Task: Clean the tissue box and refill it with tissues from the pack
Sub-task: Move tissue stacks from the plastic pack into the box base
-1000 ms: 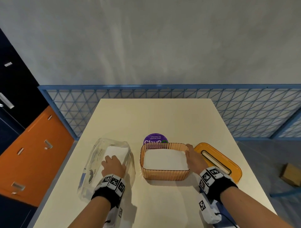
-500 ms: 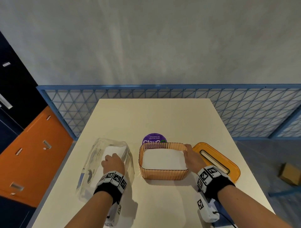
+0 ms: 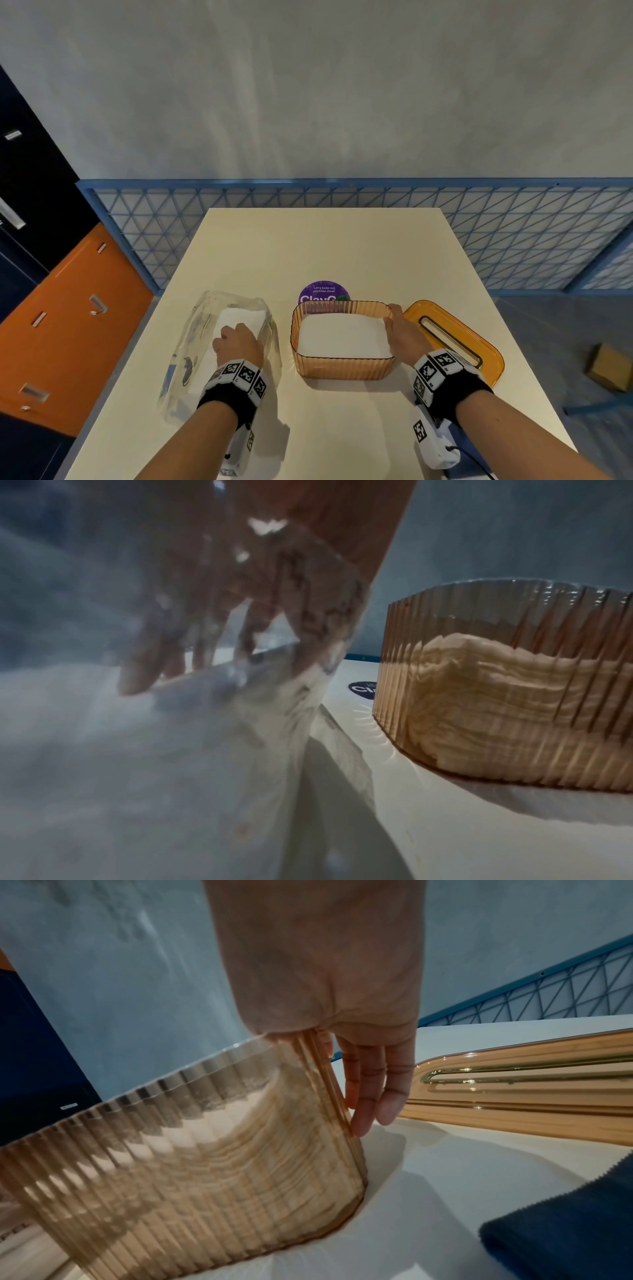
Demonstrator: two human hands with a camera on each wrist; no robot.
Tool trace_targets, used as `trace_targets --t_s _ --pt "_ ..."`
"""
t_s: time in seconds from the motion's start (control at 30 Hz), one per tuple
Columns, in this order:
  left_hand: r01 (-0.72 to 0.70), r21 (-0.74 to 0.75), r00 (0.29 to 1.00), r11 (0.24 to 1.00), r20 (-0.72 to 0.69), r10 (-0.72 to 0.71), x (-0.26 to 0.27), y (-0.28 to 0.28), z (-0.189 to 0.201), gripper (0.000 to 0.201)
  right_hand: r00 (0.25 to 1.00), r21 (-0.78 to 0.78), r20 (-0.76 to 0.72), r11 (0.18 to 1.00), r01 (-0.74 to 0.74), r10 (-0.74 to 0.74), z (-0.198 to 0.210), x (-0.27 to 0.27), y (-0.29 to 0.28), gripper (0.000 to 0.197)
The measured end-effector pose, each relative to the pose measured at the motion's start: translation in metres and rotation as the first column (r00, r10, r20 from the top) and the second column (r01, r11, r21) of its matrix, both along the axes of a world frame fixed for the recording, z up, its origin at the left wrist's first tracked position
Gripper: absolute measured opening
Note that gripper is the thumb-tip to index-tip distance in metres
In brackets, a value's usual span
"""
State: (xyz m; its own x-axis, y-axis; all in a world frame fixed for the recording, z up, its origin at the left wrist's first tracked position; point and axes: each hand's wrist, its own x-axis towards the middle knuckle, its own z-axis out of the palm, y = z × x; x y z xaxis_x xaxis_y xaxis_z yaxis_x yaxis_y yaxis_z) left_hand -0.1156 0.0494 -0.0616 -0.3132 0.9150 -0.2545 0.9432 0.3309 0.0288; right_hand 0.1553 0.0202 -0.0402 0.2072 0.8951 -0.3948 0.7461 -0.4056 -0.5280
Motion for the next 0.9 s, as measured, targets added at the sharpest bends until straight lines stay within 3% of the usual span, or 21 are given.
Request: trace_targets --t_s 0.47,0.9 --pt "-0.027 0.039 0.993 0.999 0.117 0.022 -0.0034 -0.0032 0.0046 0.030 1.000 0.000 0.011 1.000 -0.010 0.010 0.0012 0.0002 -0.0012 0.042" --pt "-0.061 -0.033 0.991 0.998 0.114 0.064 0.0021 -0.0033 0.0086 0.028 1.000 -0.005 0.011 1.000 -0.008 0.008 0.0022 -0.0007 -0.0008 0.041"
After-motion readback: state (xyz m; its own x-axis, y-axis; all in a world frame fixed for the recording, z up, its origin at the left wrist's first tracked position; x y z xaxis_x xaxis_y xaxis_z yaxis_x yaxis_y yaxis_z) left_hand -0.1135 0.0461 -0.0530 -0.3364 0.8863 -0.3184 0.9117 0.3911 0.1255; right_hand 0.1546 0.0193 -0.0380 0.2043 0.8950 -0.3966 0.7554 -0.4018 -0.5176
